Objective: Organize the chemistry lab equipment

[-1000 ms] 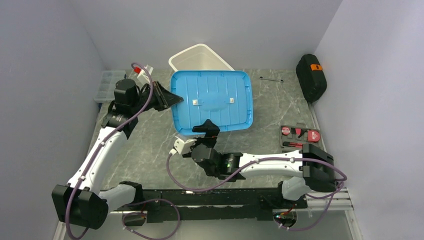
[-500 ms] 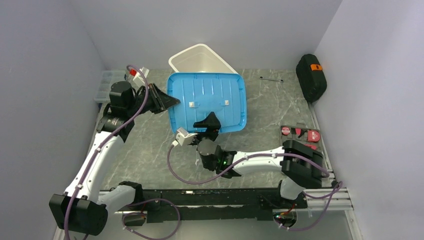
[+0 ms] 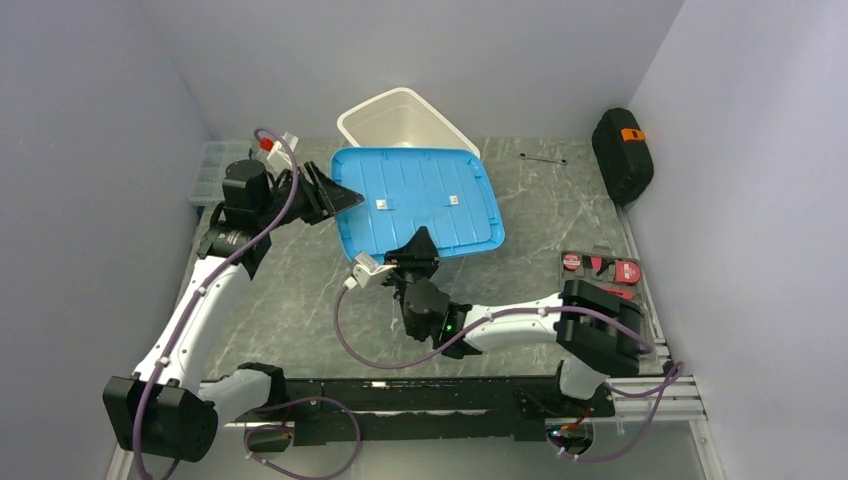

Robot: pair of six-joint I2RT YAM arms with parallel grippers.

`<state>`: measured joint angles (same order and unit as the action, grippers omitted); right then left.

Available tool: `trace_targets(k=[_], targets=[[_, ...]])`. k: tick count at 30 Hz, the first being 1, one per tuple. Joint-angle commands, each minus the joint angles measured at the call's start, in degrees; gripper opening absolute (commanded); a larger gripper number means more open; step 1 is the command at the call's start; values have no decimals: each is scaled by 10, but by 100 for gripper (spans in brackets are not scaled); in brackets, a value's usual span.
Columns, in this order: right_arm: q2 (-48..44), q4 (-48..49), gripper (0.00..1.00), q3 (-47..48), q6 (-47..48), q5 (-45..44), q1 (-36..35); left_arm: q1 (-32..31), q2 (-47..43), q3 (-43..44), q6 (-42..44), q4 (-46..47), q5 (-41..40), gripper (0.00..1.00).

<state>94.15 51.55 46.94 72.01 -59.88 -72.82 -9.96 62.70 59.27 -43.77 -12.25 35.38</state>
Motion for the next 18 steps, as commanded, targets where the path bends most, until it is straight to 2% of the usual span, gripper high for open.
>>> trace_targets(k=[1,3,4,11,15,18], targets=[[-45,-25,0,2,-39,9,9,-9,-15,19,26,43,35,71],[-73,-87,0,8,-93,22,16,-9,-25,23,46,43,17,96],[-86,-119,0,14,-118,29,22,-8,-31,26,56,40,-1,99],[-197,-355,0,64,-331,125,79,-4,-102,48,162,6,-121,99],[-256,-409,0,79,-410,207,120,-3,-144,39,202,9,-167,99],[-283,-446,0,102,-460,247,138,-3,-163,27,222,21,-172,99]])
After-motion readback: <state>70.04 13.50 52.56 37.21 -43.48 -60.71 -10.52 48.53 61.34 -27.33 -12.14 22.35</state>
